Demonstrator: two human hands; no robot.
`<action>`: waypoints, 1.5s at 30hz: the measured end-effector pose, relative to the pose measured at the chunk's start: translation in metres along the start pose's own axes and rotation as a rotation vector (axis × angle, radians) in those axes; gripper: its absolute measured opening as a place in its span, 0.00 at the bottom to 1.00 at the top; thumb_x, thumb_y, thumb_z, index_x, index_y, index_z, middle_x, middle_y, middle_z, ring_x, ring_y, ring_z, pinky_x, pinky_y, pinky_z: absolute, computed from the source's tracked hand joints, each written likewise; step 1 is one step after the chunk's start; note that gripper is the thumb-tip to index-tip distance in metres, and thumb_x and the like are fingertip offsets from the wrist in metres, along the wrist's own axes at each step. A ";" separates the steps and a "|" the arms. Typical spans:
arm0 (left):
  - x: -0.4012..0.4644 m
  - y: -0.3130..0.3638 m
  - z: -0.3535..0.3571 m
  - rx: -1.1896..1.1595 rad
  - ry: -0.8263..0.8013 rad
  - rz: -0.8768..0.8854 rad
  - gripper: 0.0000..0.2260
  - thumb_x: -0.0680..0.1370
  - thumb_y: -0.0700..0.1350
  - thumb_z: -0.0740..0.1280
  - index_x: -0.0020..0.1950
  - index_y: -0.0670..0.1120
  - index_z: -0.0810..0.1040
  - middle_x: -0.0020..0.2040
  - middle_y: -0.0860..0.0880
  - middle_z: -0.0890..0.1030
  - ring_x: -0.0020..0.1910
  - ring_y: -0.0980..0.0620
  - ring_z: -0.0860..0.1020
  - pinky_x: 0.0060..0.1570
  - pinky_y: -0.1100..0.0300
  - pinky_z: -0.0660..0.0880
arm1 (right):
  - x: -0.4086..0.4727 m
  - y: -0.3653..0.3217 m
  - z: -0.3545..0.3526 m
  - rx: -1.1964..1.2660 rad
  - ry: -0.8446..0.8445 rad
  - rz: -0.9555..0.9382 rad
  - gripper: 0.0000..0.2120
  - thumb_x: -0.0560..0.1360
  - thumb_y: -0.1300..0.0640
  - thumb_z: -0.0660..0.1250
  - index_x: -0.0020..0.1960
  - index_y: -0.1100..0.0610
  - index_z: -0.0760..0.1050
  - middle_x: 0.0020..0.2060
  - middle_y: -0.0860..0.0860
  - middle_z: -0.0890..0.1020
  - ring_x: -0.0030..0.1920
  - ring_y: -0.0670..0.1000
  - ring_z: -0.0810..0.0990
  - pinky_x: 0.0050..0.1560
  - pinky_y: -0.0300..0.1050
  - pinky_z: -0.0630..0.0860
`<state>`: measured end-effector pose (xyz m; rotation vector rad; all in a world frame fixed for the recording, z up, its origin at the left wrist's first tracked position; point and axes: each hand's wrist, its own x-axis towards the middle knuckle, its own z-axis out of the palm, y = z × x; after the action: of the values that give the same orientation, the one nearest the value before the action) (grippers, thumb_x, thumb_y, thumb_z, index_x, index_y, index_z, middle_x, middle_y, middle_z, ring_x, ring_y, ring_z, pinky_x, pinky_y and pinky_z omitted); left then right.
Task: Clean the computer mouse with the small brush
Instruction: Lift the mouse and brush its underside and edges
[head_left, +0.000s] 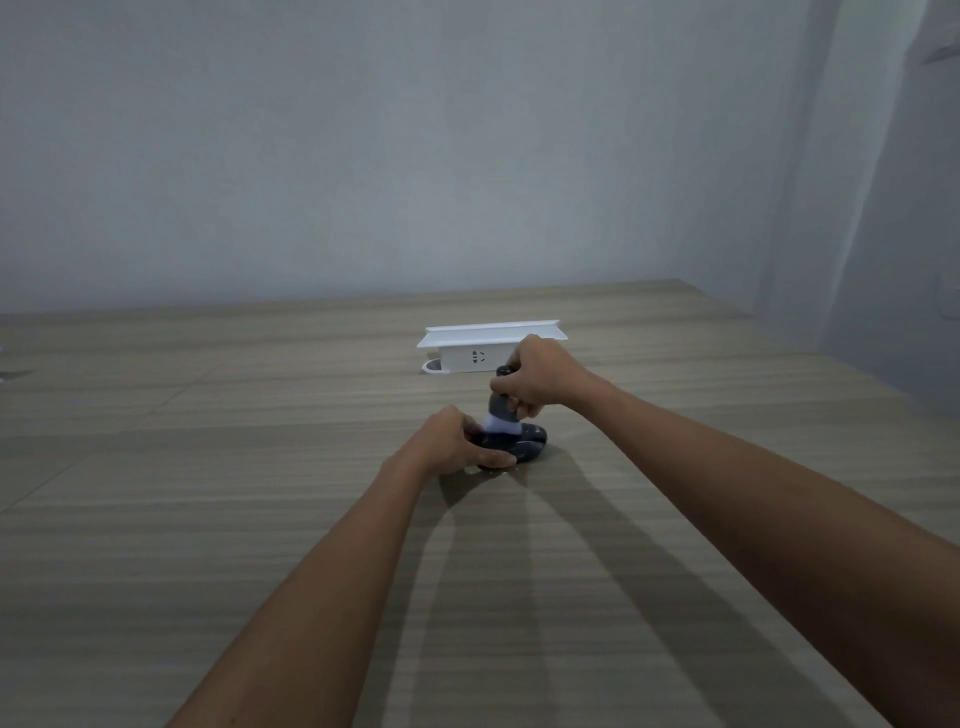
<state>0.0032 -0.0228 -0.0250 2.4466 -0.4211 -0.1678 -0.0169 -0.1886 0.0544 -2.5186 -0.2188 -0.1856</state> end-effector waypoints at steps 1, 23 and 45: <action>0.000 -0.001 0.000 0.001 0.001 0.005 0.18 0.66 0.59 0.78 0.48 0.48 0.84 0.35 0.53 0.82 0.34 0.55 0.78 0.35 0.62 0.71 | -0.001 -0.002 0.002 -0.010 -0.012 -0.019 0.09 0.74 0.60 0.70 0.41 0.67 0.81 0.34 0.59 0.86 0.31 0.56 0.85 0.40 0.51 0.85; -0.001 0.008 0.003 0.027 0.054 -0.071 0.20 0.65 0.60 0.78 0.42 0.43 0.85 0.30 0.53 0.79 0.30 0.56 0.75 0.30 0.63 0.67 | -0.016 0.045 -0.003 -0.260 0.092 0.005 0.17 0.72 0.59 0.68 0.28 0.59 0.66 0.29 0.55 0.73 0.31 0.55 0.74 0.30 0.42 0.70; -0.004 0.006 0.005 0.000 0.064 -0.061 0.21 0.65 0.59 0.79 0.41 0.41 0.85 0.29 0.52 0.80 0.27 0.55 0.74 0.30 0.62 0.68 | -0.019 0.025 0.005 -0.015 0.044 -0.170 0.12 0.72 0.59 0.69 0.37 0.69 0.79 0.31 0.61 0.85 0.30 0.57 0.83 0.34 0.50 0.81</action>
<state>-0.0028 -0.0289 -0.0251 2.4587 -0.3191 -0.1149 -0.0301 -0.2086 0.0333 -2.5074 -0.4155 -0.3113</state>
